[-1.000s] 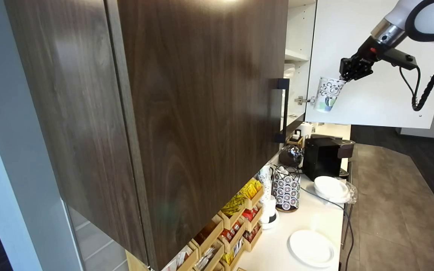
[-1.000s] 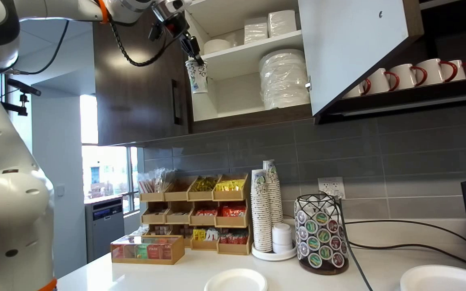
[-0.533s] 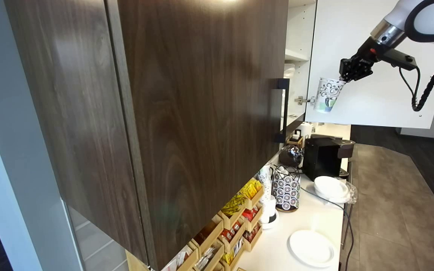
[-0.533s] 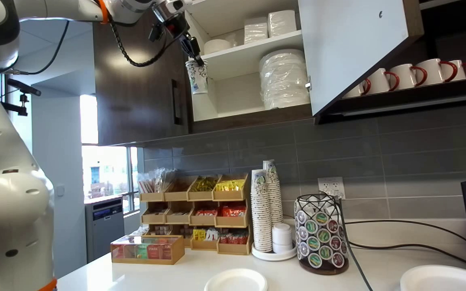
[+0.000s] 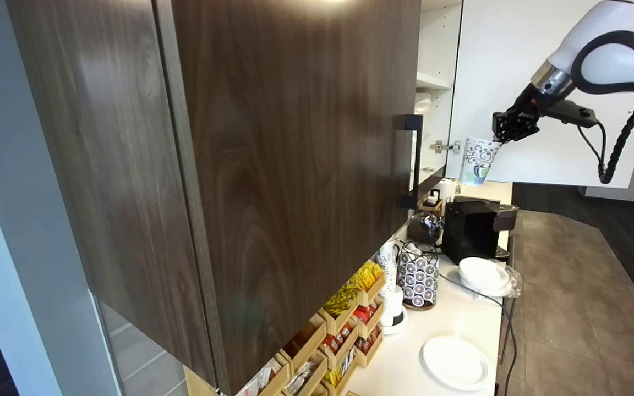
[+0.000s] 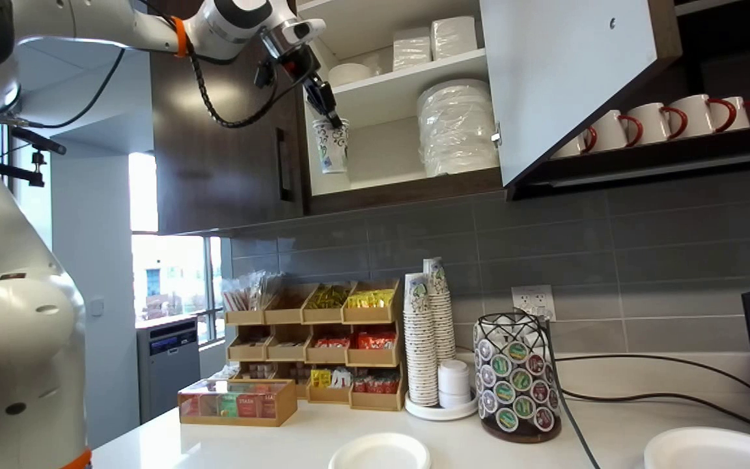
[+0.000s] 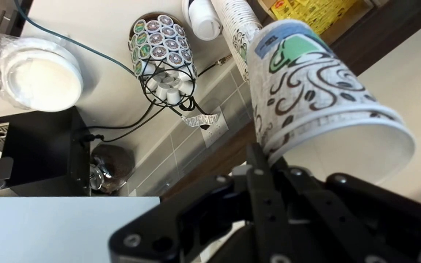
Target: Remove the two coffee cups from the upper cabinet and put them on the counter then place the white plate on the bottom shelf of the upper cabinet
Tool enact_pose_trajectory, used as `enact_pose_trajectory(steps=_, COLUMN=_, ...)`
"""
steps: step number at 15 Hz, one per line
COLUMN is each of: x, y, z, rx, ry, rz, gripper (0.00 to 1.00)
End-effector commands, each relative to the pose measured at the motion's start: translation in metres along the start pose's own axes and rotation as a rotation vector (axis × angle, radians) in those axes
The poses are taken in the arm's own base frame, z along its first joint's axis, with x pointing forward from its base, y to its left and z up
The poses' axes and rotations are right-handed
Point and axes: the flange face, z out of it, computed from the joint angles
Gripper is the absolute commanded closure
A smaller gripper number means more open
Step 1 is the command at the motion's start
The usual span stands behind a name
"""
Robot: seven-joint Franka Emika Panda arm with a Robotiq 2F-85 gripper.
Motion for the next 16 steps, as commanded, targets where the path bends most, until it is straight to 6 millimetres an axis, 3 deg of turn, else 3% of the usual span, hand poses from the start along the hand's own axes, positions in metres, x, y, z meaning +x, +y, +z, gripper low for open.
enact_pose_trajectory(steps=1, x=-0.024, y=0.029, z=0.04, rx=0.012, ry=0.03, rz=0.011, gripper=0.99)
enact_pose_trajectory(steps=6, x=-0.048, y=0.066, z=0.112, rx=-0.004, ry=0.032, rz=0.045, gripper=0.99)
enact_pose_trajectory(steps=10, x=-0.056, y=0.087, z=0.158, rx=-0.029, ry=0.035, rz=0.075, gripper=0.99)
enact_pose_trajectory(steps=16, x=-0.085, y=0.142, z=0.232, rx=-0.096, ry=-0.033, rz=0.154, gripper=0.99)
